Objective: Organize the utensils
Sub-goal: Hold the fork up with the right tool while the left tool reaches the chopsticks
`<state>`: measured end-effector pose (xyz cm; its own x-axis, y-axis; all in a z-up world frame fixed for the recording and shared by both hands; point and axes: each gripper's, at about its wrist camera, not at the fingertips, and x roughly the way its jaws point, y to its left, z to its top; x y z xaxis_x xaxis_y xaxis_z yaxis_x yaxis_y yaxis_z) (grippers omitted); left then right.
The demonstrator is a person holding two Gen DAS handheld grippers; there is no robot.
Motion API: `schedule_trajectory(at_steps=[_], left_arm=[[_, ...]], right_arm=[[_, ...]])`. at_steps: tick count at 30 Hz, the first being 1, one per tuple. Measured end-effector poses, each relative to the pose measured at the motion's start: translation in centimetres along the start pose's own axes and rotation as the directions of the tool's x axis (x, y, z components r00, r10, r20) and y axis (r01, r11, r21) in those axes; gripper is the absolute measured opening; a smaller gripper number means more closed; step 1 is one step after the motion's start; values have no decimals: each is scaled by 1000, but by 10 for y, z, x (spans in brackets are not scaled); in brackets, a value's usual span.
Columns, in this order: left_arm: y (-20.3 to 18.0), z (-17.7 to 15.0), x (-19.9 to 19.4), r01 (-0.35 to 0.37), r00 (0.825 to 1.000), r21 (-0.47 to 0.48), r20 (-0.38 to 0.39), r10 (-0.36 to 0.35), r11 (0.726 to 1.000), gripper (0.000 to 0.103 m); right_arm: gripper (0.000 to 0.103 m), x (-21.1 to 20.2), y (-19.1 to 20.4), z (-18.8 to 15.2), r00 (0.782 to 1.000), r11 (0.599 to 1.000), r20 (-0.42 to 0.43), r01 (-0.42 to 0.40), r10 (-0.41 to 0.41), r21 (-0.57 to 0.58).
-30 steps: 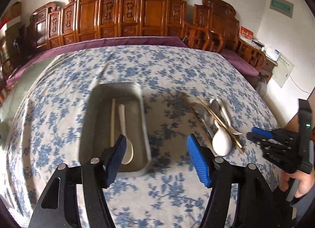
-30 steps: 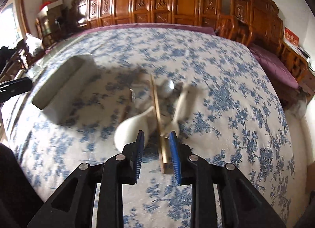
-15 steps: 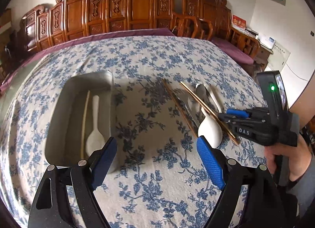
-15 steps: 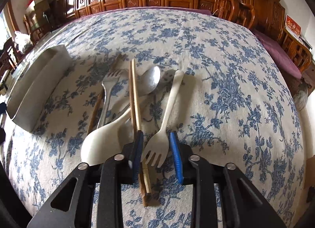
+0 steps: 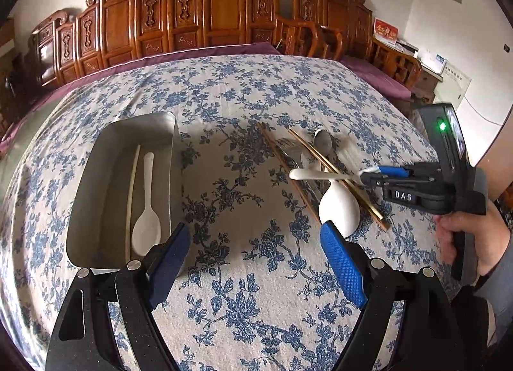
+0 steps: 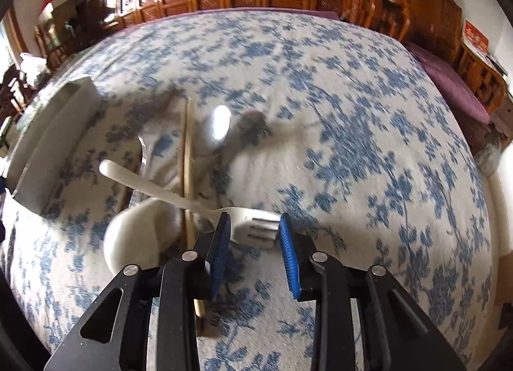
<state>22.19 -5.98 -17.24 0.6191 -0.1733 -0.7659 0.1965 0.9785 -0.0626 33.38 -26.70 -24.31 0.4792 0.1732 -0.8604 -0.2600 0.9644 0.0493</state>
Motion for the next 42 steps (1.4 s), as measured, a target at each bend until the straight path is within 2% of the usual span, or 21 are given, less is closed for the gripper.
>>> schedule_trajectory(at_steps=[4,7,11,14,17,21,31,35,38,40,42], left_arm=[[-1,0,2,-6,1000,5,-5,6,1000,79],[-1,0,3,-8,1000,5,-9,8,1000,79],[-3,0,3,-9,1000,11,-9,9,1000,79],[-4,1,2,-8,1000,17,-7,8,1000,79],[-5,0,3,-13,1000,25,-10,13,1000,79],[-8,-1,5,-14,1000,34,-17,15,999,79],[-37,5,5,11,1000,107,-15,-10,994,79],[-58,11,11,4,1000,159,-15,-2,987,79],[-67,15,22,16,999,153,-34,-11,988,79],[-69,16,36,16,998,129,-57,-9,992,75],[-71,17,50,2,996,117,-84,8,993,66]], right_arm=[[33,-6,12,9,1000,998,16,-11,12,-70],[33,-3,20,12,1000,994,-12,-11,10,-107],[33,4,16,10,999,997,-39,-25,22,-68],[20,0,7,7,998,998,-18,-59,59,-10],[3,-8,1,4,994,994,3,-108,108,29],[2,-27,-1,-5,990,990,22,-142,141,27],[2,-91,-27,-37,996,997,81,-46,41,61],[2,-104,-41,-49,994,995,106,-38,28,93],[2,-109,-50,-55,992,992,124,-44,29,119],[2,-108,-54,-56,992,992,121,-47,32,120],[3,-109,-60,-57,991,990,126,-54,37,131]])
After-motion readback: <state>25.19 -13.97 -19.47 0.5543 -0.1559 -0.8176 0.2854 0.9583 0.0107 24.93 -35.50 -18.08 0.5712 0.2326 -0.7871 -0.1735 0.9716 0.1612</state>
